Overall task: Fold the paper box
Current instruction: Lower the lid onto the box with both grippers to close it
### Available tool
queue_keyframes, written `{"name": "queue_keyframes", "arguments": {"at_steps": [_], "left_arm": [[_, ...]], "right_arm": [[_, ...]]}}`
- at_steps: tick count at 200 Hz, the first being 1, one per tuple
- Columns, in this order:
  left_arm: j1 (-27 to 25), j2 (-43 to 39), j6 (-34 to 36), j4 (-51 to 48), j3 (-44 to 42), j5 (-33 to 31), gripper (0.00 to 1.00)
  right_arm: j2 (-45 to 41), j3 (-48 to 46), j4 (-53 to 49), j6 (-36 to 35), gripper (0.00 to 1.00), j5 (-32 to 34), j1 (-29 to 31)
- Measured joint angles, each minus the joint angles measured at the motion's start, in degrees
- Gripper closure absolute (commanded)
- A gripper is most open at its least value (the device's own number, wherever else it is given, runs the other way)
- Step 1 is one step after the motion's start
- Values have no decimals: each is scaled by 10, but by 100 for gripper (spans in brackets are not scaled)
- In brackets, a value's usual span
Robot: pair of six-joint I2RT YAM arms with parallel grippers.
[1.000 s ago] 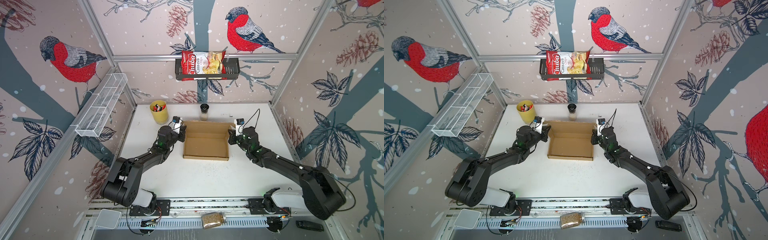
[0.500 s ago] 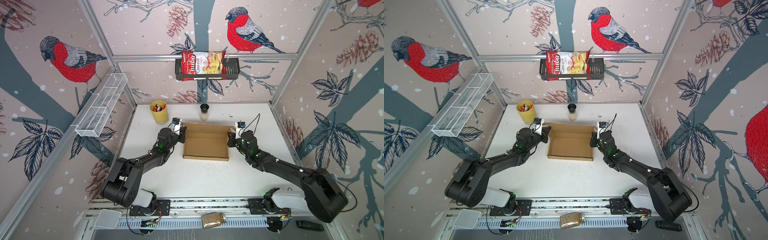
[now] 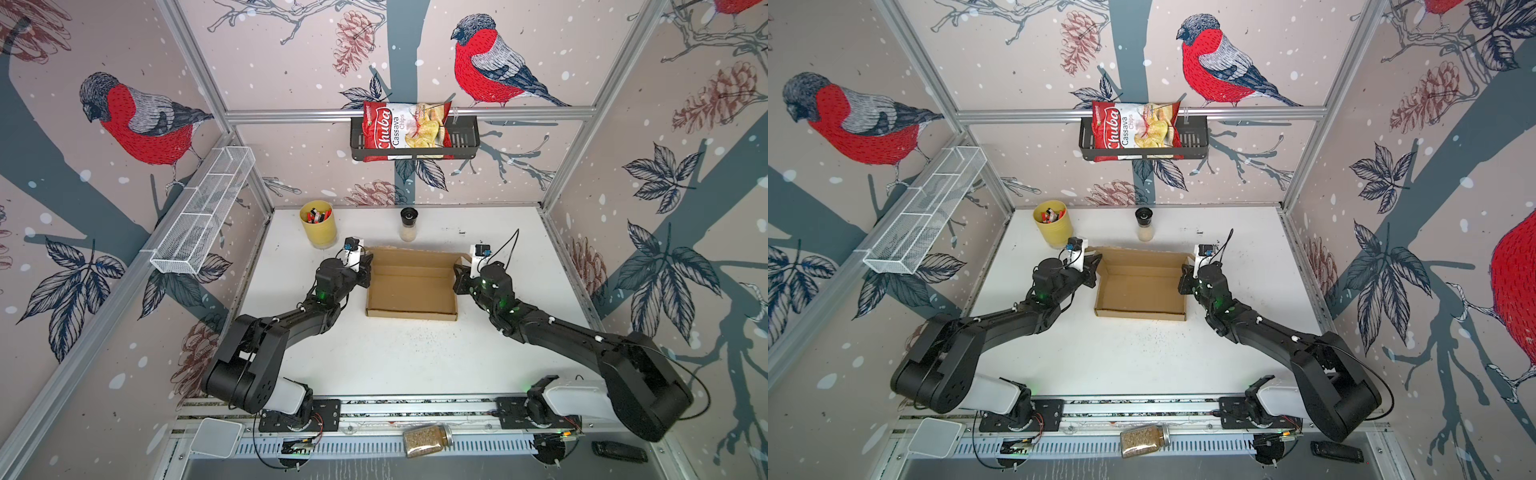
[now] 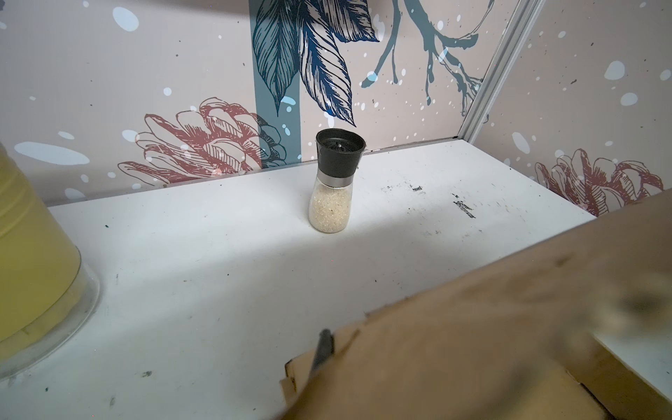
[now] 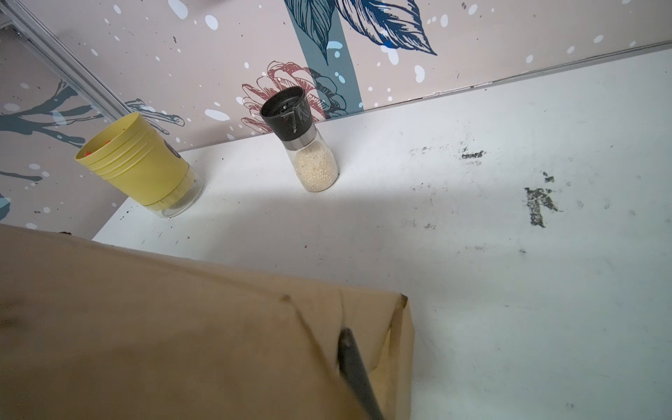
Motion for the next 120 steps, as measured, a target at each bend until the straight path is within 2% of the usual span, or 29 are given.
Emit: {"name": "queue_keyframes", "arguments": {"at_steps": [64, 120], "left_arm": [[-4, -17, -2, 36, -43, 2, 97], [-14, -30, -30, 59, -68, -12, 96]], "right_arm": [[-19, -33, -9, -26, 88, -23, 2], [-19, -39, -17, -38, 91, -30, 2]]}}
